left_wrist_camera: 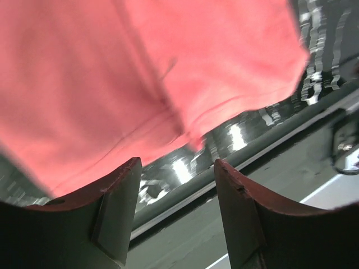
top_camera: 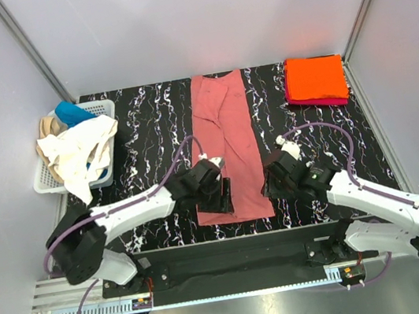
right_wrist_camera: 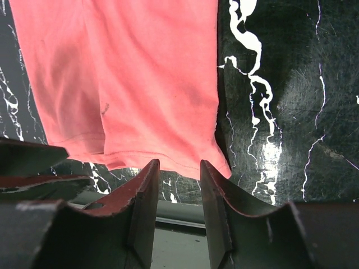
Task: Fold and stack the t-shirts
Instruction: Fold the tshirt
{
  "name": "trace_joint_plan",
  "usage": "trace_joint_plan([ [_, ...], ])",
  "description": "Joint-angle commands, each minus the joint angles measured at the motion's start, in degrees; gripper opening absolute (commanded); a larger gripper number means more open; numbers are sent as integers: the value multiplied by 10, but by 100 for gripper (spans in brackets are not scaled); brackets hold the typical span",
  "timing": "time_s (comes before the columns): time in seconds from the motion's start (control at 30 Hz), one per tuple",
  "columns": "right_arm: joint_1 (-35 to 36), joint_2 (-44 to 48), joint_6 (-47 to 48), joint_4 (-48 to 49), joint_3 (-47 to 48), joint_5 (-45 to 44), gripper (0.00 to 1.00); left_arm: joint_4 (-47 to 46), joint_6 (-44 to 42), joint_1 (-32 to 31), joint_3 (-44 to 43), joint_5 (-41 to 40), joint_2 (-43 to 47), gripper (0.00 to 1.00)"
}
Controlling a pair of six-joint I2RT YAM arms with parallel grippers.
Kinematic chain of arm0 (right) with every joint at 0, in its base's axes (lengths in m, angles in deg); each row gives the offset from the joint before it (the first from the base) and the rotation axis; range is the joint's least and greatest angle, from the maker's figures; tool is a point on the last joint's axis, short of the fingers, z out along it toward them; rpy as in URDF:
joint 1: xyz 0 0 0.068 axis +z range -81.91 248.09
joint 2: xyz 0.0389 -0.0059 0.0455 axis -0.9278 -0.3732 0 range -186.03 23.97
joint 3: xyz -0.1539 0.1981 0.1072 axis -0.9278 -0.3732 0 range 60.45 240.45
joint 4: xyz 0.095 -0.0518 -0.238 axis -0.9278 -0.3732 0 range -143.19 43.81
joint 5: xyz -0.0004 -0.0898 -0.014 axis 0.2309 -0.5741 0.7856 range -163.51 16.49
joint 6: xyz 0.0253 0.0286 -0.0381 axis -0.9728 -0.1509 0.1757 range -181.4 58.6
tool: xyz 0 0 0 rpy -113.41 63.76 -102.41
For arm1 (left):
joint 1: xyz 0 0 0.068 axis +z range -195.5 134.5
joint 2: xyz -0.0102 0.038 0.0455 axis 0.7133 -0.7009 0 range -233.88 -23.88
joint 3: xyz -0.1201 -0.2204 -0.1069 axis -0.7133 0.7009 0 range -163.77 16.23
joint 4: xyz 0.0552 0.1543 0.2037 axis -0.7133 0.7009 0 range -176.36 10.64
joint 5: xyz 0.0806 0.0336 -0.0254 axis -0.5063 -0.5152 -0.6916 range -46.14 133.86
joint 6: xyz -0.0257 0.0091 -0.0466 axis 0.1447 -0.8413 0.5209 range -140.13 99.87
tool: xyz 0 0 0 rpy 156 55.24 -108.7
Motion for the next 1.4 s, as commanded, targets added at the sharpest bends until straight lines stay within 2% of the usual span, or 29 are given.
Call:
trace_joint_plan([
  [0.0, -5, 18, 7, 10, -2, -3, 42, 39, 16, 1, 41, -58, 39, 60],
  [0.1, -6, 12, 10, 14, -5, -1, 42, 38, 20, 0, 56, -49, 41, 59],
  [0.27, -6, 4, 13, 22, -7, 7, 41, 31, -3, -3, -7, -52, 59, 58],
  [0.43, -8, 10, 15, 24, -8, 6, 41, 26, -16, -3, -87, -23, 10, 57],
  [0.53, -9, 10, 14, 25, -9, 8, 41, 24, -19, -3, -104, -14, -34, 56],
  [0.77, -13, 18, 15, 25, -14, 11, 41, 4, -19, -3, -100, 8, -104, 53],
  [0.9, -19, 19, 18, 26, -16, 11, 41, -33, -8, -3, -76, 34, -103, 51],
  [1.13, -21, -2, 19, 34, -13, 22, 41, -44, -13, -3, -68, 43, -103, 49],
  [1.23, -21, -1, 15, 38, -16, 24, 41, -51, -10, -3, -63, 51, -106, 42],
  [1.37, -24, 4, 15, 39, -23, 26, 41, -55, -8, -3, -61, 63, -103, 25],
])
